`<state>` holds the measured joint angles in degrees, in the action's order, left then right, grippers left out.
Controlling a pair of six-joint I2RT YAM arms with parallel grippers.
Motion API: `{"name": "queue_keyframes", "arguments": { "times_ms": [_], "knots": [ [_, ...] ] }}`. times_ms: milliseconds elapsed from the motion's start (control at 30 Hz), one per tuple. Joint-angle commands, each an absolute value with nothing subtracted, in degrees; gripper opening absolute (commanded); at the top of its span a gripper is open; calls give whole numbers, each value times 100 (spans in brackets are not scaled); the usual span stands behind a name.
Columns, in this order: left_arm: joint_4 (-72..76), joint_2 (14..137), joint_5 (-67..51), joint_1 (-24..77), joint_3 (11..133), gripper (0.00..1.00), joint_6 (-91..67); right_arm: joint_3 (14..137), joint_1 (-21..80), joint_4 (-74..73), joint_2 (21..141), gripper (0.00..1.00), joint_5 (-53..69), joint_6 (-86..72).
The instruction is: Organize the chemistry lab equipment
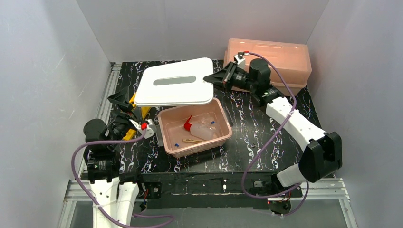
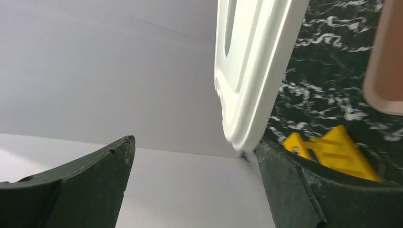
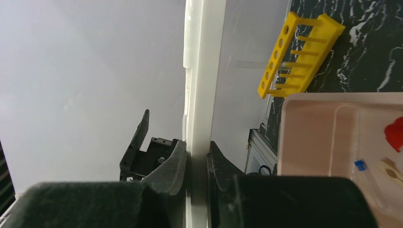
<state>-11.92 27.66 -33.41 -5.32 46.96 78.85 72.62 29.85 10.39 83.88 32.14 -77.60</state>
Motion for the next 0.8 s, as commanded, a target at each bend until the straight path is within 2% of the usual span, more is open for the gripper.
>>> {"name": "queue_keyframes", "arguments": {
  "times_ms": [0,133,267,400,433,467,500,567,767],
  "knots": [
    [-2161,2934,-2700,-537,5516,98,6047,6851,2454,1279,7942,1,3799,-7159],
    [-3004,3075,-2758,-536,5933,98,5057,6381,2441,1047,7727,1,4647,-6805],
    [-3316,3132,-2789,-540,5878,98,4497,4990,2255,1400,7009,1,4729,-6962],
    [-3776,2834,-3251,-539,5347,98,4168,4471,2065,1308,6855,2,4802,-6783],
    [-3915,2884,-3236,-539,5327,98,3840,4457,1964,1219,6874,6,4888,-6648],
    [-4250,3276,-3329,-539,5494,98,3119,4796,1853,780,7150,17,5216,-6136],
    [-4462,3506,-3611,-536,5719,98,2757,5058,1809,426,7418,19,5485,-5774],
    [-4465,3719,-3843,-531,5840,98,2251,5390,1742,-140,7767,21,5807,-5352],
    [-4395,3308,-3945,-536,5358,98,2833,5438,1732,-631,7989,25,5837,-4667]
  ]
}}
